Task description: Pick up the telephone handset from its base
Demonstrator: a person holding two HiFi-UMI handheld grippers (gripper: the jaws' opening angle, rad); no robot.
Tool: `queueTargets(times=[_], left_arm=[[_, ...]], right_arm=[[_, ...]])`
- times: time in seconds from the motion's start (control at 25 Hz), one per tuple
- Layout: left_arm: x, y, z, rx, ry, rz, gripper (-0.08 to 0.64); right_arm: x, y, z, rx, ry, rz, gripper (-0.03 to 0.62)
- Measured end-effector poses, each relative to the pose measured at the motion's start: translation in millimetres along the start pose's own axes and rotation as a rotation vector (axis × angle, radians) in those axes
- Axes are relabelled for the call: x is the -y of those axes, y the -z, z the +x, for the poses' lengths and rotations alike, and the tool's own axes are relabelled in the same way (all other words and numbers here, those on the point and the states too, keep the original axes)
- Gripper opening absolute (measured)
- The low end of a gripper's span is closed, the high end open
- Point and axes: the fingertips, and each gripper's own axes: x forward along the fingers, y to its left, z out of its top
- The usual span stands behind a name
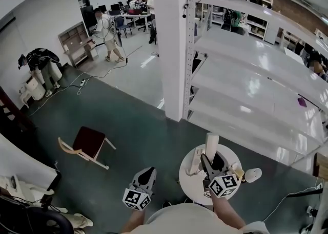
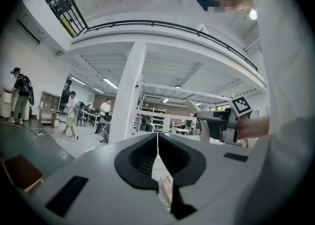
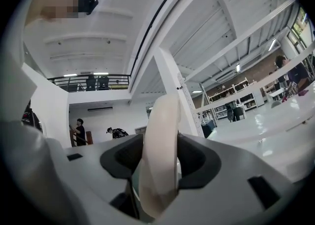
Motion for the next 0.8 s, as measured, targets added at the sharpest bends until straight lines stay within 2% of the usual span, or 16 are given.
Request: queueTargets(times=[0.8], left_arm=[[6, -3, -2, 0.002, 0.003, 0.002, 0.023]], right_arm=[[-12, -9, -3, 0.012, -0.034, -0.028, 0.215]])
